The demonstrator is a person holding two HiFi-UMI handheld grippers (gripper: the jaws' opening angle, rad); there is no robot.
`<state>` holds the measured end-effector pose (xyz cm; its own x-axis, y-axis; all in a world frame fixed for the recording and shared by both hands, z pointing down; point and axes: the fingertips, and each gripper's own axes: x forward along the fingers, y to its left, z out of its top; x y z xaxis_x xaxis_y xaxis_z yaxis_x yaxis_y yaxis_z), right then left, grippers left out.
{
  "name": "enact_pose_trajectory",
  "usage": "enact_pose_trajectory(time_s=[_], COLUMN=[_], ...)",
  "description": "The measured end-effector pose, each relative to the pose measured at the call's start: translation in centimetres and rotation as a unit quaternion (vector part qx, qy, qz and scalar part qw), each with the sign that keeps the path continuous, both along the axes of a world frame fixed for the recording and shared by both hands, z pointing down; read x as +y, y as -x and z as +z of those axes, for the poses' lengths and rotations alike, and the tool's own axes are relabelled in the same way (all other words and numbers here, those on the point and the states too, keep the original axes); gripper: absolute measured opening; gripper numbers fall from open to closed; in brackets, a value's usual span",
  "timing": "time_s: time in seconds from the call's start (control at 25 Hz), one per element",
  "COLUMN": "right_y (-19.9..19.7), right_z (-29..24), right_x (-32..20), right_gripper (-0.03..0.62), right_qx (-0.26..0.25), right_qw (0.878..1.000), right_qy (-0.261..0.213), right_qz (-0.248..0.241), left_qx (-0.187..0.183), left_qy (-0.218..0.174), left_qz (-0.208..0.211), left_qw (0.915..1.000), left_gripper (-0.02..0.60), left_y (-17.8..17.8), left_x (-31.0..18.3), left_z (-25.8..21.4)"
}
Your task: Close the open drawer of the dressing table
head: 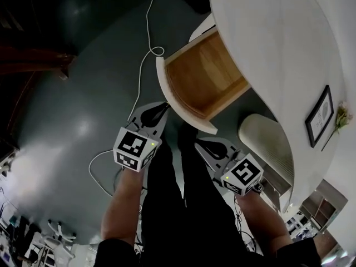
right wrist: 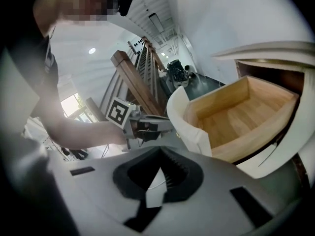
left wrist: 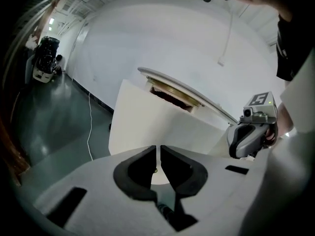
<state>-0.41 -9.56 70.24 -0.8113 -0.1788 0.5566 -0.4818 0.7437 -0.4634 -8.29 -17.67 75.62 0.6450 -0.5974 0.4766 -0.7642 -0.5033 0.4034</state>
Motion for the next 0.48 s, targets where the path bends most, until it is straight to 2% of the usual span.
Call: enact_pose_trajectory(time_s=[0.28,0.48], right_y=[-0.5,-0.8], right_z=[2.8,3.5], right_x=[-0.6,-1.1], right_gripper=[0.006,0.006], right_qx=[-0.008,-0.019], right_qw=[1.000,0.998], right_qy=[0.010,-0.009], right_qz=[0.028,0.062], left_qx=[0.012,0.013], left_qy=[-0.019,-0.031], left_qz=[0.006,0.024], left_qw=[0.9997,0.9991], left_gripper=[0.032,0.025], left_y=[-0.6,-2.2], left_x=[-0.8,-2.2], left_z=[0.2,0.2])
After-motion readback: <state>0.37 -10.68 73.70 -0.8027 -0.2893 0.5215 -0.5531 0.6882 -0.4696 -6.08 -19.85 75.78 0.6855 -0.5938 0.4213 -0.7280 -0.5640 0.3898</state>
